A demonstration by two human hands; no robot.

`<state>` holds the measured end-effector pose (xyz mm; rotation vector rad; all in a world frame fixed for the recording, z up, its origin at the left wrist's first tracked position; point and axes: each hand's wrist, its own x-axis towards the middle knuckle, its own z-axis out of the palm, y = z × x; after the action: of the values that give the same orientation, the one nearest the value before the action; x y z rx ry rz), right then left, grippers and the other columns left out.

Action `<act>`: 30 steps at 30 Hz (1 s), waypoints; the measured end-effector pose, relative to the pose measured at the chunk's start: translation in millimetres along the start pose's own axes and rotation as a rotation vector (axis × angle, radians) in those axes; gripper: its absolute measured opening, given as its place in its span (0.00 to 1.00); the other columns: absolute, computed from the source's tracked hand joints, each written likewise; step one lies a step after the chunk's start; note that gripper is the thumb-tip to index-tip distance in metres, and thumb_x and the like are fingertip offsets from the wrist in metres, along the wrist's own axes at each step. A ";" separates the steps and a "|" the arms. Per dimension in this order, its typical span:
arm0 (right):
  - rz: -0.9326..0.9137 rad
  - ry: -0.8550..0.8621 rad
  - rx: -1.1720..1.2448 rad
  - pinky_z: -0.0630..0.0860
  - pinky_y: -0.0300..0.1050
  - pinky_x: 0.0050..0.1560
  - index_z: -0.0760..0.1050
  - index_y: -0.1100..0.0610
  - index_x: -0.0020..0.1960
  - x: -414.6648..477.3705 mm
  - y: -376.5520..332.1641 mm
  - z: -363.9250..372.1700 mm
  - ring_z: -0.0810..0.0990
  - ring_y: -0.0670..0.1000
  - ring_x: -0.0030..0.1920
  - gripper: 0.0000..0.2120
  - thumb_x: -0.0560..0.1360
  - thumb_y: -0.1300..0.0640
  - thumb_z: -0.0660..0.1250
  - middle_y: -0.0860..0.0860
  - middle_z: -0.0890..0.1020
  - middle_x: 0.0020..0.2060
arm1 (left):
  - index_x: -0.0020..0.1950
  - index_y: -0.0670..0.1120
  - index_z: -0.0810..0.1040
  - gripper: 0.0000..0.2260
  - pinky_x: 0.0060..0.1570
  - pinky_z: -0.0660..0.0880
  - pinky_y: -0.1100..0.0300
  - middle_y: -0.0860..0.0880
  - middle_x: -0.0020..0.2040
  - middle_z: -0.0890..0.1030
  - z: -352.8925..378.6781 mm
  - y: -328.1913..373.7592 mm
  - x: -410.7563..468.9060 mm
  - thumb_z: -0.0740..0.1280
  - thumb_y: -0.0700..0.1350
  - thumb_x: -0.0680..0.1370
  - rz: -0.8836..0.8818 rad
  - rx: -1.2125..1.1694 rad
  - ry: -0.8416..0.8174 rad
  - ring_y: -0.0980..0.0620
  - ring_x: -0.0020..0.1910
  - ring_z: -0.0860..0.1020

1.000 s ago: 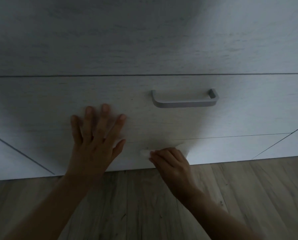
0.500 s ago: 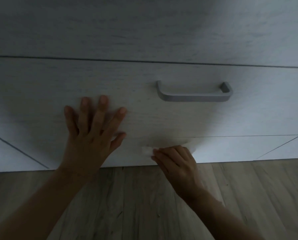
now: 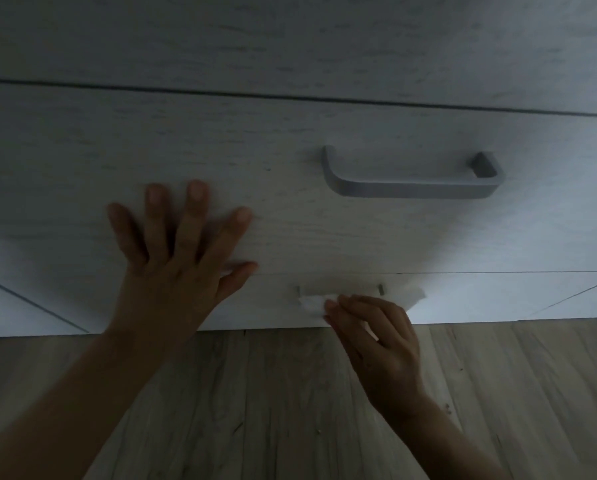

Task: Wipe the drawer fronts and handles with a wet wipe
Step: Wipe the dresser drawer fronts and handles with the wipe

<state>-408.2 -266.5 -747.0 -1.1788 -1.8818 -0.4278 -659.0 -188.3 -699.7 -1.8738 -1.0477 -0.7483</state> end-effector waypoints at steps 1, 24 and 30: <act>-0.003 -0.002 0.002 0.76 0.45 0.49 0.83 0.61 0.54 0.1 -2.4 2.1 0.80 0.52 0.50 0.10 0.73 0.62 0.74 0.55 0.84 0.48 | 0.82 0.46 0.43 0.37 0.73 0.36 0.36 0.41 0.80 0.35 -0.2 0.2 0.5 0.59 0.61 0.82 -0.001 0.000 -0.002 0.38 0.78 0.34; 0.200 0.034 0.122 0.74 0.45 0.41 0.83 0.61 0.44 12.9 -16.8 13.5 0.75 0.48 0.43 0.10 0.74 0.54 0.71 0.53 0.82 0.39 | 0.81 0.47 0.42 0.38 0.73 0.35 0.37 0.42 0.80 0.34 1.5 0.7 1.7 0.59 0.62 0.82 -0.002 0.007 0.011 0.40 0.78 0.34; 0.194 0.017 0.143 0.74 0.45 0.41 0.83 0.61 0.45 11.1 -18.7 13.8 0.75 0.48 0.43 0.10 0.74 0.54 0.71 0.53 0.81 0.39 | 0.81 0.48 0.42 0.38 0.73 0.35 0.37 0.42 0.79 0.34 0.4 -0.8 0.5 0.59 0.62 0.82 0.000 -0.012 0.007 0.40 0.78 0.33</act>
<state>-433.0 -260.4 -743.4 -1.2423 -1.7332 -0.1934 -659.4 -187.5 -699.3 -1.8807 -1.0405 -0.7621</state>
